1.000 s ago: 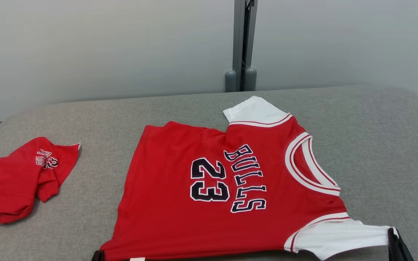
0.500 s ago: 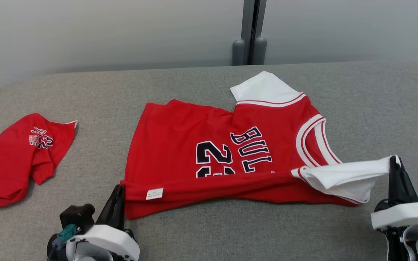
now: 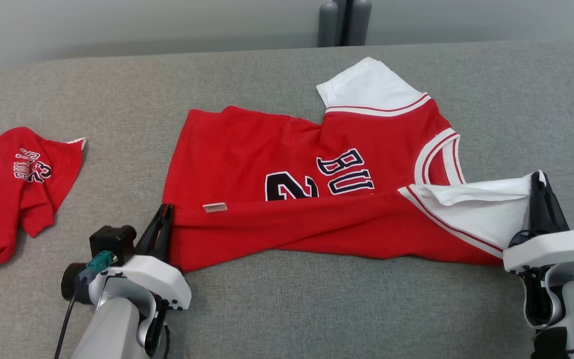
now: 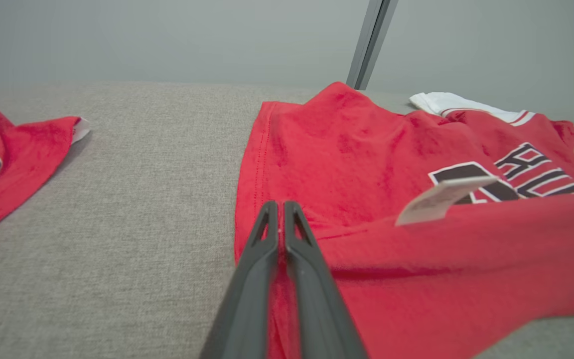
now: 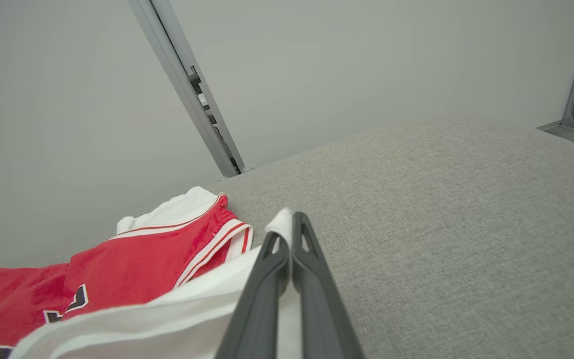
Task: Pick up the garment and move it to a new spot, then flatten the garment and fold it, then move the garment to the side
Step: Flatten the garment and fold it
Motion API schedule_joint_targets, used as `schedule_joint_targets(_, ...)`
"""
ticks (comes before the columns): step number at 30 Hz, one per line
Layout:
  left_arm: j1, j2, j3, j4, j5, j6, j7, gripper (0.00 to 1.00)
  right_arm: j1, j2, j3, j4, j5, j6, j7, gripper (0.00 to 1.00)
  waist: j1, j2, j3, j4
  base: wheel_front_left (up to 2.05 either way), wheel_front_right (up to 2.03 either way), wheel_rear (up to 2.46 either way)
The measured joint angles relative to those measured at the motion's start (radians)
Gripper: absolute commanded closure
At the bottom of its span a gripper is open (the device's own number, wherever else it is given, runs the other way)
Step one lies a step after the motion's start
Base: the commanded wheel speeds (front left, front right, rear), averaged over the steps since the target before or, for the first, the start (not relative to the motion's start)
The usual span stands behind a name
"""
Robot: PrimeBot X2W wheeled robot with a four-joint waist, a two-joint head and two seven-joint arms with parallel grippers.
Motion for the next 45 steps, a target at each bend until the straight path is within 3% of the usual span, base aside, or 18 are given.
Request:
schedule_joint_targets(9,-0.078,0.008,0.012,0.043,0.048,-0.004,0.000,1.00,-0.050,0.004,0.029,0.034,-0.026,0.000,0.000,1.00,0.0000,0.0000,0.039,-0.014,0.00,0.00,0.00)
schedule_joint_targets(10,-0.082,0.008,0.013,0.043,0.052,-0.004,0.000,0.96,-0.053,0.004,0.029,0.036,-0.026,0.000,0.000,1.00,0.0000,0.0000,0.042,-0.014,0.00,0.00,0.00)
schedule_joint_targets(13,-0.086,0.007,0.018,0.041,0.061,-0.005,0.000,0.75,-0.064,0.007,0.033,0.040,-0.030,0.000,0.000,1.00,0.0000,0.0000,0.047,-0.014,0.00,0.00,0.00)
schedule_joint_targets(14,-0.087,0.007,0.018,0.037,0.062,-0.005,0.000,0.57,-0.066,0.007,0.033,0.042,-0.030,0.000,0.000,1.00,0.0000,0.0000,0.049,-0.013,0.00,0.00,0.00)
schedule_joint_targets(15,-0.087,0.006,0.021,0.030,0.065,-0.005,0.000,0.05,-0.067,0.007,0.033,0.042,-0.030,0.000,0.000,0.84,0.0000,0.0000,0.050,-0.012,0.00,0.00,0.00)
schedule_joint_targets(16,-0.087,0.005,0.026,0.021,0.070,-0.005,0.000,0.00,-0.071,0.008,0.033,0.042,-0.030,0.000,0.000,0.42,0.0001,0.0000,0.052,-0.012,0.00,0.00,0.00)
schedule_joint_targets(17,-0.088,0.005,0.031,0.012,0.075,-0.005,0.000,0.00,-0.073,0.009,0.031,0.038,-0.030,0.000,0.000,0.00,0.0000,0.0000,0.053,-0.011,0.00,0.00,0.00)
schedule_joint_targets(25,-0.011,0.003,0.103,-0.097,0.081,0.021,0.000,0.00,-0.005,0.009,0.031,-0.079,-0.006,0.000,0.000,0.00,0.0000,0.0000,0.056,-0.007,0.00,0.00,0.00)
schedule_joint_targets(32,0.098,0.001,0.050,-0.137,-0.005,0.035,0.000,0.00,0.152,0.013,0.105,-0.104,0.035,0.000,0.000,0.00,0.0000,0.0000,0.047,-0.006,0.00,0.00,0.00)
schedule_joint_targets(45,0.138,0.001,0.010,-0.157,-0.050,0.065,0.000,0.00,0.196,0.011,0.152,0.005,0.093,0.000,-0.003,0.00,0.0000,0.0000,0.032,-0.002,0.00,0.00,0.00)
